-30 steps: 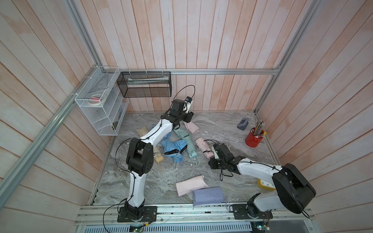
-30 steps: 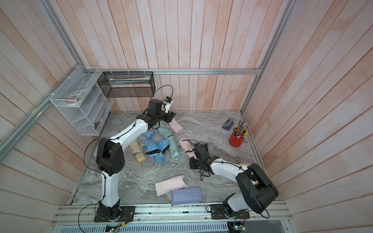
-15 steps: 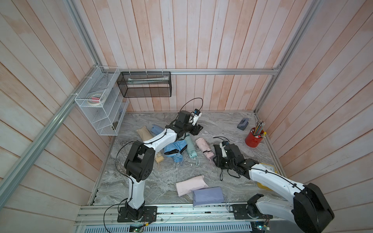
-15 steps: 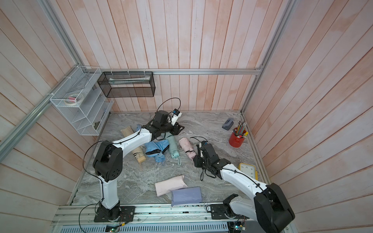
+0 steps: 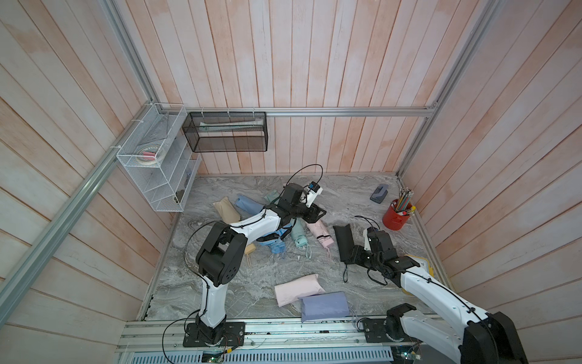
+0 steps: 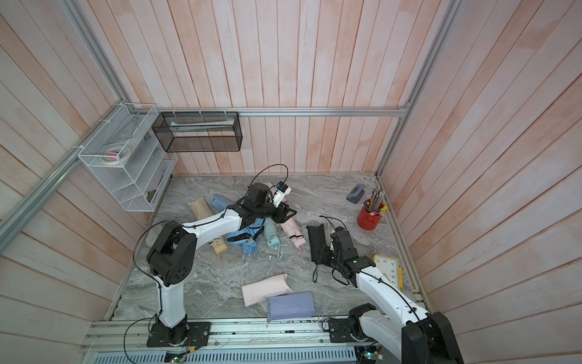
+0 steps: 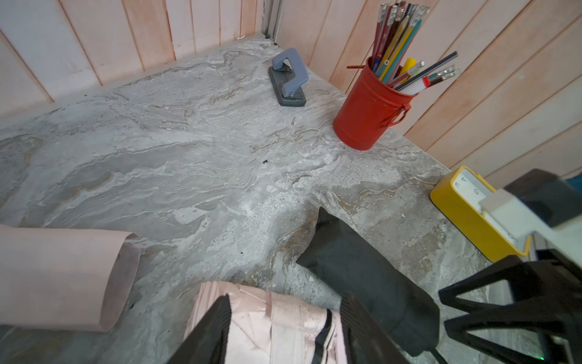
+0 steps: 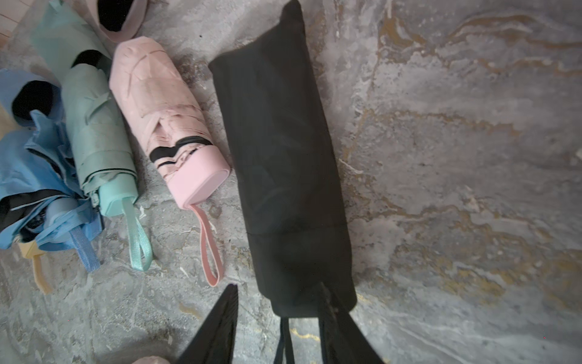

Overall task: Take umbrellas out of sleeves
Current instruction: Adjust the umbrella at the center of the board.

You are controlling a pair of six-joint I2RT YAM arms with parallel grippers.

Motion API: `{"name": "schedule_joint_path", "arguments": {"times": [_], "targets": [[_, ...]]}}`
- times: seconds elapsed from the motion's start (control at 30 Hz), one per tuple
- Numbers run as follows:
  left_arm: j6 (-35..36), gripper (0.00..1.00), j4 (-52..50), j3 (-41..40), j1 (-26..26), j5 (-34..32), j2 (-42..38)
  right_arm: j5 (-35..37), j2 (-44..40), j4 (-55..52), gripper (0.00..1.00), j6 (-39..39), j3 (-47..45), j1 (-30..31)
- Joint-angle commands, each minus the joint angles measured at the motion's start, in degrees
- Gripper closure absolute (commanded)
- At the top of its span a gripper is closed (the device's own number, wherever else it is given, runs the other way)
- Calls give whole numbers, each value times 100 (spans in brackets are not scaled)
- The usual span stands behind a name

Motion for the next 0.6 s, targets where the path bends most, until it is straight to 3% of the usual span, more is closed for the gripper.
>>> {"name": "schedule_joint_path", "arguments": {"times": [0.0, 0.3, 0.57], "targets": [[-89, 41, 238, -96, -62, 214, -122, 115, 202, -315, 56, 215, -27, -30], [-170, 42, 366, -260, -160, 353, -120, -571, 349, -51, 58, 68, -336, -15], [-172, 42, 520, -374, -171, 362, -123, -574, 252, -35, 60, 172, -380, 273]]}}
